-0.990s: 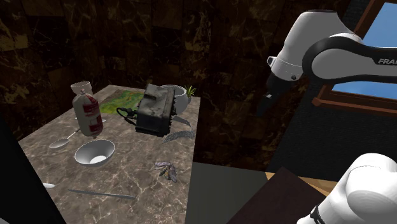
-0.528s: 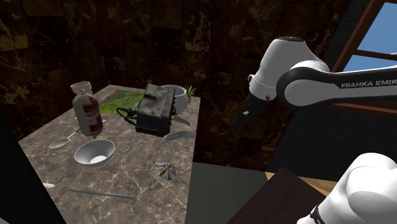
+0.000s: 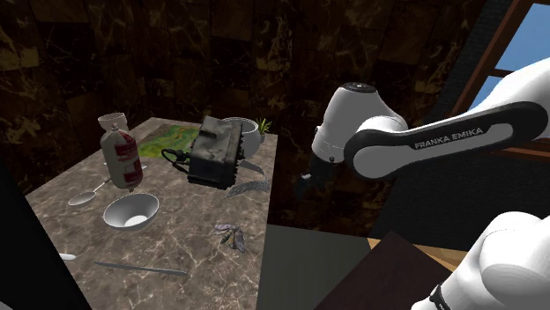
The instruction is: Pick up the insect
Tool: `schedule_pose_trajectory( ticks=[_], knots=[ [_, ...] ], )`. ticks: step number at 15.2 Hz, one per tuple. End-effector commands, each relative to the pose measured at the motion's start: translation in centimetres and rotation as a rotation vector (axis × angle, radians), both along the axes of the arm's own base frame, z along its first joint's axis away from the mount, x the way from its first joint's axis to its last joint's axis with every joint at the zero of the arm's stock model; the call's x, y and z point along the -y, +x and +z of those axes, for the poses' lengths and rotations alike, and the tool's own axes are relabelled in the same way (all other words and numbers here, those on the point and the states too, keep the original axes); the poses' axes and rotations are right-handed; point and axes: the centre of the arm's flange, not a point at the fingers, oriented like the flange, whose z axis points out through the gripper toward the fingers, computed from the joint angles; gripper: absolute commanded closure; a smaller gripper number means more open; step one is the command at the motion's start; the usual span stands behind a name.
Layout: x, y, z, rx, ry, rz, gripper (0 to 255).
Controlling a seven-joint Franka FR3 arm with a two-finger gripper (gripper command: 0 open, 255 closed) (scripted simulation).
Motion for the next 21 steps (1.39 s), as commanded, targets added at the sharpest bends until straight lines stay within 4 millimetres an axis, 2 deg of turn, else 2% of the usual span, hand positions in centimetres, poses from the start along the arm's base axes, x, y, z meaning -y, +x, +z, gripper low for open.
schedule_pose_trajectory(
  ticks=[1,19,21],
  knots=[
    [-1.6,1.0,-1.9,0.005,0.016,-0.018,0],
    [-15.1,11.6,-16.8,0.032,0.136,-0.165,0],
    [-15.2,11.8,-17.5,0.032,0.138,-0.167,0]
  ],
)
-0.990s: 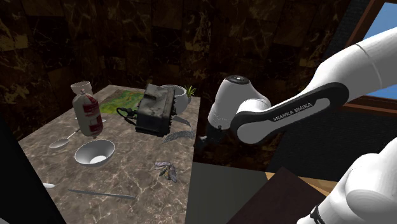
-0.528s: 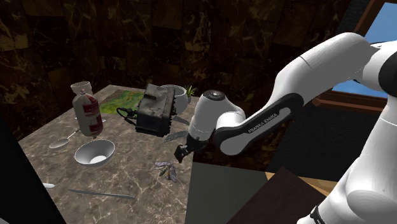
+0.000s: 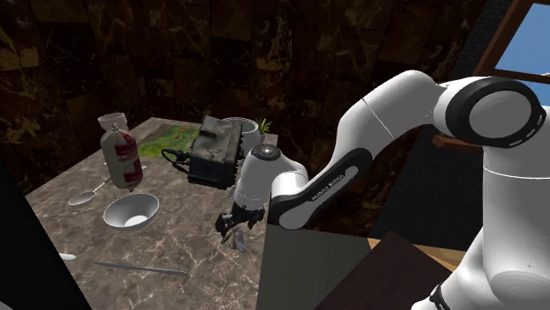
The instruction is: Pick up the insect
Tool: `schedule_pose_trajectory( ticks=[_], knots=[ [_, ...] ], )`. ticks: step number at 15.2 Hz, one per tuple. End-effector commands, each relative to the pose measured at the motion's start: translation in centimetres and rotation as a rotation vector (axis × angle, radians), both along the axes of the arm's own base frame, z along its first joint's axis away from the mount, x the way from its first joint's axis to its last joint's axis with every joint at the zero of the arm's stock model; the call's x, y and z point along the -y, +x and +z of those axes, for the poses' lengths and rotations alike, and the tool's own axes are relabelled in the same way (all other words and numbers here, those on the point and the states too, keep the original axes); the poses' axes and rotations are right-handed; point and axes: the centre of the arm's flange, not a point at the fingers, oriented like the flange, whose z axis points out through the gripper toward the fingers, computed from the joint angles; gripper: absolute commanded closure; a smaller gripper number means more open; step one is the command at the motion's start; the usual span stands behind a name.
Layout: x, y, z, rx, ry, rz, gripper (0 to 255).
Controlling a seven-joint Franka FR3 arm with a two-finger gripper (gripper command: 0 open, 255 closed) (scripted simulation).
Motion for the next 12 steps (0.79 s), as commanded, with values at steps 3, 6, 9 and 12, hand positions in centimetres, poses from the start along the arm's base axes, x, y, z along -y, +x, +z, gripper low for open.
schedule_pose_trajectory(
  ticks=[3,6,9,12],
  knots=[
    [0.0,0.4,-2.1,0.001,0.002,-0.003,0],
    [0.0,0.4,-4.0,0.001,0.002,-0.003,0],
    [0.0,0.4,-4.0,0.001,0.002,-0.003,255],
    [0.0,0.4,-4.0,0.001,0.002,-0.003,255]
  ],
)
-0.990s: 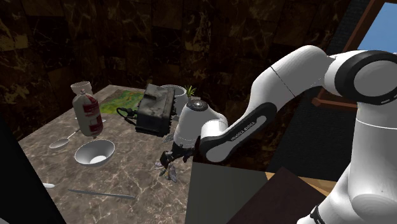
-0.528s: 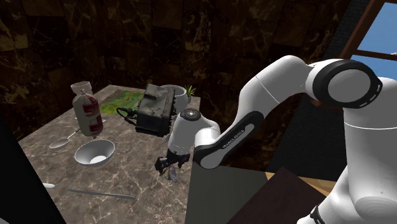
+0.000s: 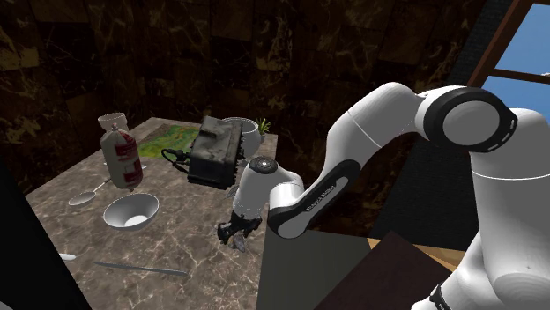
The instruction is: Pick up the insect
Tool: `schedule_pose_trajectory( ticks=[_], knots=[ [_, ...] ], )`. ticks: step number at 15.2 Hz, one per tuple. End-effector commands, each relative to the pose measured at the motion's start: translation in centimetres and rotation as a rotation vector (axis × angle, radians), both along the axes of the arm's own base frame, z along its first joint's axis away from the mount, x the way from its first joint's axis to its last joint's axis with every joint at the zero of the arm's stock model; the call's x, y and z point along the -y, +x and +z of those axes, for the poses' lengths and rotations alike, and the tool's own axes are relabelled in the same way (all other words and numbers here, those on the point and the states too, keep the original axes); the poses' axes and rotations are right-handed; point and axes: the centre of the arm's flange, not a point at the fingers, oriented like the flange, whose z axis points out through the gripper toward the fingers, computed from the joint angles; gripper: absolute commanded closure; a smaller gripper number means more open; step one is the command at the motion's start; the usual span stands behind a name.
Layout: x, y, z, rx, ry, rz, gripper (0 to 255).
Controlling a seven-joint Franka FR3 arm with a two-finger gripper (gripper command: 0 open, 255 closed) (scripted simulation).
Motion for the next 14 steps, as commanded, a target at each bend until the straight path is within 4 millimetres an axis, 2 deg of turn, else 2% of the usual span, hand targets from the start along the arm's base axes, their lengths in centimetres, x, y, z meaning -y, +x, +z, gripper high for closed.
schedule_pose_trajectory(
  ticks=[1,6,14],
  knots=[
    [0.0,0.0,-0.1,-0.001,-0.001,0.000,255],
    [0.0,-0.1,0.0,-0.001,-0.001,0.000,255],
    [0.0,-0.1,4.2,-0.001,-0.001,0.000,255]
  ],
)
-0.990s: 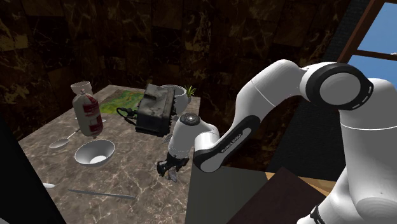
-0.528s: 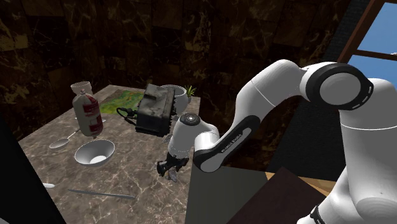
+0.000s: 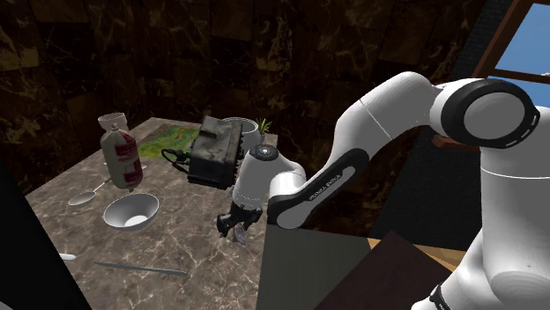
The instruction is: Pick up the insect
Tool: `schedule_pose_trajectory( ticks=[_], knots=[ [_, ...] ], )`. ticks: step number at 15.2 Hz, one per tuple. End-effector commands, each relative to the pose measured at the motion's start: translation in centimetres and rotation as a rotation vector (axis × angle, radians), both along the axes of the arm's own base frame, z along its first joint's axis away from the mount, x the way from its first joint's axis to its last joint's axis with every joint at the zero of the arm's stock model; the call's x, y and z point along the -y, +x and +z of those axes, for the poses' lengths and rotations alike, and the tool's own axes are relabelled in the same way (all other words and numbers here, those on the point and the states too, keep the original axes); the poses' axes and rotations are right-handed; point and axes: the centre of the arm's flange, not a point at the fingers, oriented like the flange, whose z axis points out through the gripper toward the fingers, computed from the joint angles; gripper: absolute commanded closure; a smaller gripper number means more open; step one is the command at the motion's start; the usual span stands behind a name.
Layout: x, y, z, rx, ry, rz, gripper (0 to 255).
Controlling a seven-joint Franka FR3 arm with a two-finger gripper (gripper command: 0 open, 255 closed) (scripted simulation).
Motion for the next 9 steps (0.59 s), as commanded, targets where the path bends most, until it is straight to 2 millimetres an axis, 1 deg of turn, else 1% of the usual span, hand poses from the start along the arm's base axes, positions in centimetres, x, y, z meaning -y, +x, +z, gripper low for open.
schedule_pose_trajectory(
  ticks=[1,7,9],
  knots=[
    [0.1,-0.2,1.0,0.000,0.000,0.000,255],
    [0.1,-0.2,4.2,0.000,0.000,0.000,255],
    [0.1,-0.2,4.3,0.000,0.000,0.000,255]
  ],
)
